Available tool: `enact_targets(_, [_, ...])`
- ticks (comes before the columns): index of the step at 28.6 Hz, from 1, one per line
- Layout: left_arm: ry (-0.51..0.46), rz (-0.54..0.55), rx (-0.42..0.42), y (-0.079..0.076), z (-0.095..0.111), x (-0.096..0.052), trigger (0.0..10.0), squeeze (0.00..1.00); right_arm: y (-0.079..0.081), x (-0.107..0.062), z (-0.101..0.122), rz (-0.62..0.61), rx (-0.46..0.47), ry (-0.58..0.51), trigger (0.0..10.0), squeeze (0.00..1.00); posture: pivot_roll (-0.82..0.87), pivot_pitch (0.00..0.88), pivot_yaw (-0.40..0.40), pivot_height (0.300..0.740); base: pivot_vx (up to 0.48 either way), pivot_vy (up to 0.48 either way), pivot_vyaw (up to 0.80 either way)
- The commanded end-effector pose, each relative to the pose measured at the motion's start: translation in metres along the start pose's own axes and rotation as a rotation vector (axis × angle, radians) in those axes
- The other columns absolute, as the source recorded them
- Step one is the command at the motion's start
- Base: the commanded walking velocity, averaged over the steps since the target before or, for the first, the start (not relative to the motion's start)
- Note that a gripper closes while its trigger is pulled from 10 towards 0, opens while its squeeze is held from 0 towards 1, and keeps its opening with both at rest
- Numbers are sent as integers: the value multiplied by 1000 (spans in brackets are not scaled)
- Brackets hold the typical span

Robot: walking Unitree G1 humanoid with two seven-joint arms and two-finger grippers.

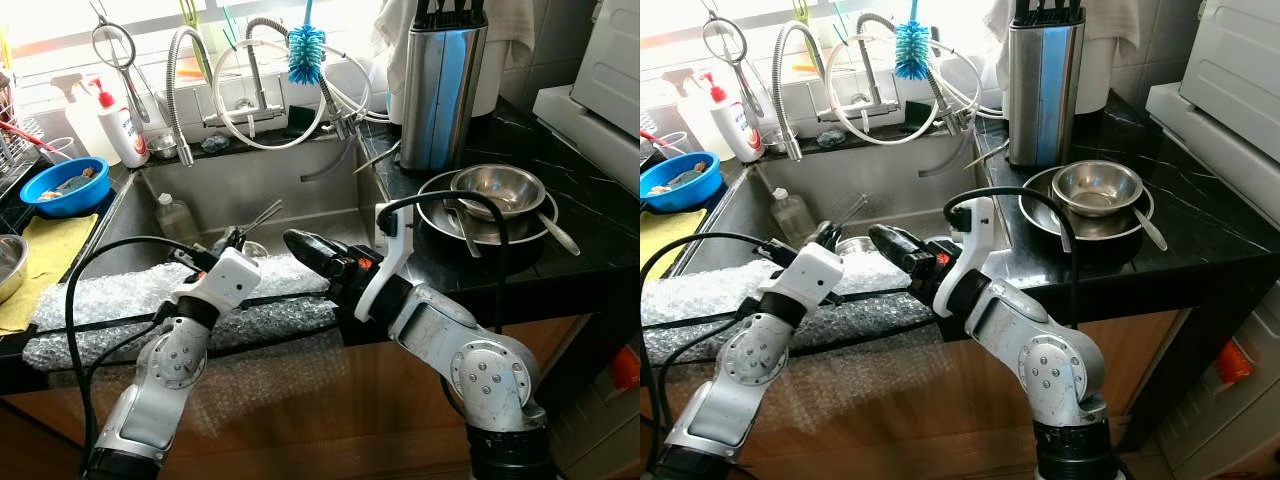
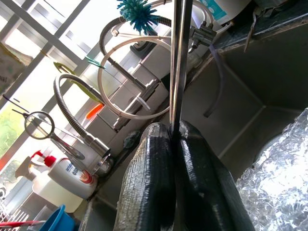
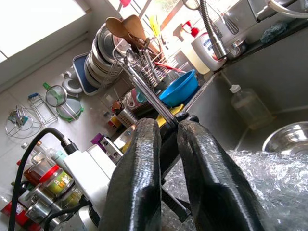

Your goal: Kitchen organization

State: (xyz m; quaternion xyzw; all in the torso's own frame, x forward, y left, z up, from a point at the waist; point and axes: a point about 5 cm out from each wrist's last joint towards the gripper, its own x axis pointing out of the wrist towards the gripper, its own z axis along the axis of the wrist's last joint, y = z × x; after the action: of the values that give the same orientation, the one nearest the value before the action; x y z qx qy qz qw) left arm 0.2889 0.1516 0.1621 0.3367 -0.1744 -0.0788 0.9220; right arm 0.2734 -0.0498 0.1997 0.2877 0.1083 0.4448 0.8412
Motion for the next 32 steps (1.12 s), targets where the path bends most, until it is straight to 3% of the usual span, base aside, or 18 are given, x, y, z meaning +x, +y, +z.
enact_targets(1, [-1,16,24,7,-1,2,0,0,4,3,2,12,-12,-9,10000,1000,-106,0,127,740,0,0,0])
enact_targets(2, [-2,19,26,8,-1,2,0,0,4,3,2,12,-15,-15,10000,918,-105,0,127,740,0,0,0])
enact_targets(3, [-2,26,31,9,0,3,0,0,4,3,5,10,-19,-33,10000,0,-104,0,127,740,0,0,0])
enact_targets(9, [-3,69,37,17,0,5,0,0,4,3,15,6,-31,-112,10000,0,-105,0,128,740,0,0,0])
enact_targets(12, [-16,140,-17,26,4,7,0,0,-1,0,25,-64,-93,-196,10000,0,-105,0,128,740,0,0,0])
enact_targets(14, [-12,196,-77,33,5,8,0,0,-5,-3,32,-126,-160,-237,10000,0,-108,0,128,740,0,0,0])
enact_targets(17, [26,285,-195,43,-1,8,0,0,-11,-7,35,-237,-422,-228,10000,0,-108,0,127,740,0,0,0])
enact_targets(18, [41,312,-241,45,-4,8,0,0,-14,-7,29,-281,-581,-188,10000,0,-110,0,127,740,0,0,0])
enact_targets(19, [41,312,-241,45,-4,8,0,0,-14,-7,29,-281,-581,-188,10000,0,-110,0,127,740,0,0,0])
enact_targets(20, [53,333,-283,46,-6,7,0,0,-19,-10,24,-326,-676,-177,10000,0,-108,0,125,740,0,0,0])
enact_targets(28, [82,377,-402,47,-12,3,0,0,-30,-32,12,-507,-806,-293,10000,0,-112,0,123,740,0,0,0])
enact_targets(29, [85,378,-407,47,-12,3,1451,0,-30,-35,11,-526,-850,-300,10000,0,-111,0,122,740,0,0,0])
enact_targets(30, [88,378,-411,46,-13,3,1451,0,-30,-39,9,-543,-905,-311,10000,0,-111,0,122,740,0,0,0])
enact_targets(32, [89,378,-414,47,-13,3,1451,0,-31,-40,8,-547,-920,-318,10000,0,-111,0,122,740,0,0,0])
